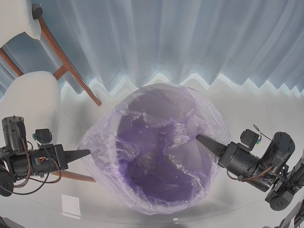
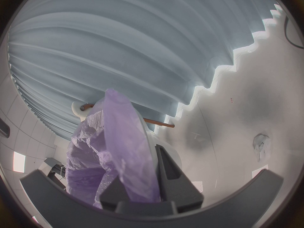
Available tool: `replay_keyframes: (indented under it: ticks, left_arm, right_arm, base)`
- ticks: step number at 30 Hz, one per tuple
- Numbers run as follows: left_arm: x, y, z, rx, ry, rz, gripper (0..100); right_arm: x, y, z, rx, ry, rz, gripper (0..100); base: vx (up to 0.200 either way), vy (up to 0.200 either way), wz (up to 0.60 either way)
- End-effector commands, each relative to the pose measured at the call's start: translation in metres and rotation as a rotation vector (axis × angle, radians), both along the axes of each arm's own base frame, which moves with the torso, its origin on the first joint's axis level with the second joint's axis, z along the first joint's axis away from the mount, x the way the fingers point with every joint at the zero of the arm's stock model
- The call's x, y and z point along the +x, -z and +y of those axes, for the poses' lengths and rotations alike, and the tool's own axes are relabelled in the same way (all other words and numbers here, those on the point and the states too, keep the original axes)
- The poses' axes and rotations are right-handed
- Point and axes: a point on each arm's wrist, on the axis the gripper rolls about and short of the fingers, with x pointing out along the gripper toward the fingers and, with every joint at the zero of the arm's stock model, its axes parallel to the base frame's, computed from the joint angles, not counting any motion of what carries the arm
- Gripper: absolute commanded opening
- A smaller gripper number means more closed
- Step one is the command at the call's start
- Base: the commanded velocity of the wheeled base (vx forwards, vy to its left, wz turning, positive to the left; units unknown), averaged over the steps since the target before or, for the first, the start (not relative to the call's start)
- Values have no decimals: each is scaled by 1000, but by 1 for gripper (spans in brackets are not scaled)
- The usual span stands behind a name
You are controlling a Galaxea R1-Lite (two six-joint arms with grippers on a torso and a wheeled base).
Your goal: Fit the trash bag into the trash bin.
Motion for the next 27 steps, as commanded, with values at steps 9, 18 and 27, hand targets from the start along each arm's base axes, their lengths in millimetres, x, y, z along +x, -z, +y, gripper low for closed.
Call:
replay_keyframes:
  ticks: [9,18,27]
  left_arm:
    - [2,0,0,18,-4,-16,100]
    - [-3,-23,13,-26,-67,-90,100]
    - [-22,-68,10,-227,11,-135,100]
  right_arm:
    - [-1,3,0,-9,-5,6,0]
    - [9,10,-3,-33,29,18,0]
    - [37,36,-2,-131,188,45,0]
  base:
    - [0,0,0]
    - [0,0,0]
    - [0,0,0]
